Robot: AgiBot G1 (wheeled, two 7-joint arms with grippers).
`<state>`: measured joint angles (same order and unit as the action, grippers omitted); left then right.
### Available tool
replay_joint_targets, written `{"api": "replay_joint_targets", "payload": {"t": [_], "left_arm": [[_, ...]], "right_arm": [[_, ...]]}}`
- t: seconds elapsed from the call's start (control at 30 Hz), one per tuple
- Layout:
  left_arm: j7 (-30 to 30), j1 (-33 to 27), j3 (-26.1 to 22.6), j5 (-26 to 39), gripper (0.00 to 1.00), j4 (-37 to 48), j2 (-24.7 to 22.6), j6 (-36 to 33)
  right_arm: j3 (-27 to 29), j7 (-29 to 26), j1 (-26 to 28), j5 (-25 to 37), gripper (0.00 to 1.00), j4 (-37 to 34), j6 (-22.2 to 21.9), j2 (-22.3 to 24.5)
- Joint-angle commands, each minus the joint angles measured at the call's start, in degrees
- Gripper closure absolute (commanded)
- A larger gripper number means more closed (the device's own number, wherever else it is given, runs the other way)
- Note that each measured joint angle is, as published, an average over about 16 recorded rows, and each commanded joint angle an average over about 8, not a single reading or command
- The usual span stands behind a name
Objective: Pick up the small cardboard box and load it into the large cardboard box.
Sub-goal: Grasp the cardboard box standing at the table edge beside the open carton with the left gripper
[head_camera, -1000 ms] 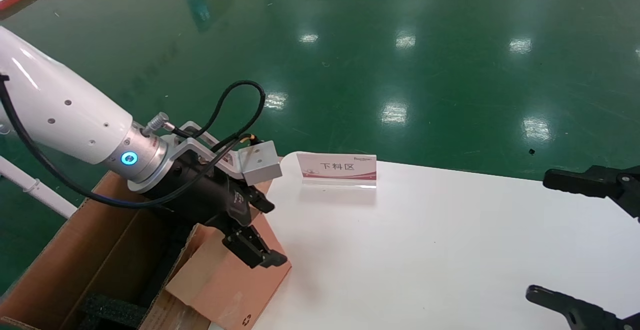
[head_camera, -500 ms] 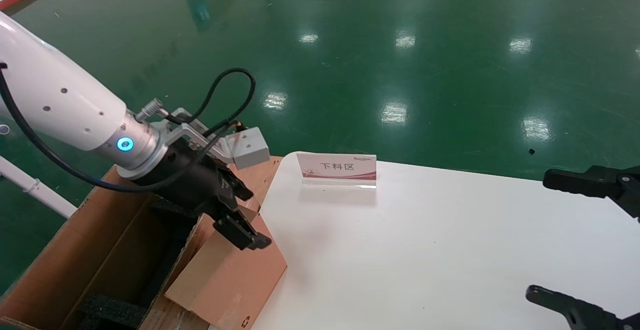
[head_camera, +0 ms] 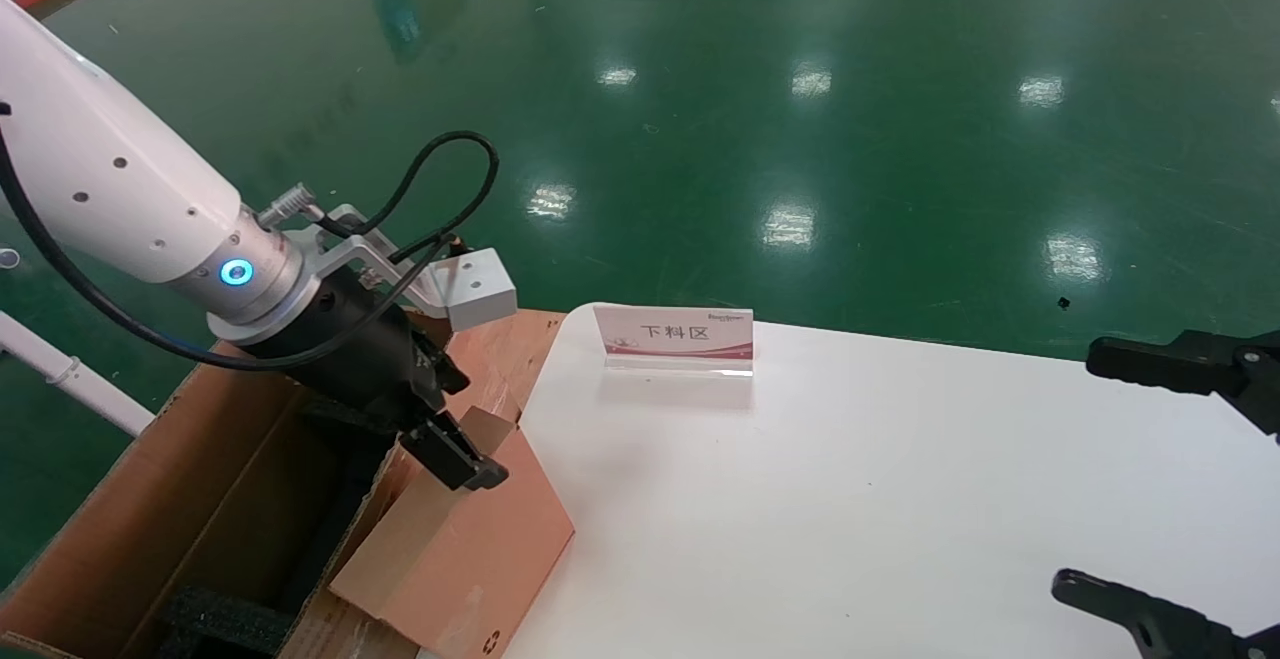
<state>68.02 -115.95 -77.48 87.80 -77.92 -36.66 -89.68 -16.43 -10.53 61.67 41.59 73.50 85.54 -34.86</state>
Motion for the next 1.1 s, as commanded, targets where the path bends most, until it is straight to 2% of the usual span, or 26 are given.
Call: {"api": "replay_joint_targets", "payload": {"t": [0.03, 0.5, 0.83, 1.1], "left_arm": [[0.5, -1.1, -1.4, -0.2, 0.0, 0.0, 0.1, -0.1], [1.9, -6.6, -12.2, -6.0, 0.0, 0.0, -2.1, -0.2], [3.7, -9.5, -20.0, -7.6, 0.0, 0.0, -3.4, 0.3], [5.0, -10.8, -24.5, -8.3, 0.0, 0.0, -4.0, 1.1]], "right_arm": [[0.0, 0.0, 0.0, 0.0, 0.0, 0.0, 0.0, 0.0], [-0.1, 0.0, 0.0, 0.0, 0.0, 0.0, 0.0, 0.0], [-0.1, 0.0, 0.0, -0.1, 0.0, 0.0, 0.0, 0.0], [-0.1, 0.1, 0.0, -0.1, 0.0, 0.0, -0.1, 0.1]]}}
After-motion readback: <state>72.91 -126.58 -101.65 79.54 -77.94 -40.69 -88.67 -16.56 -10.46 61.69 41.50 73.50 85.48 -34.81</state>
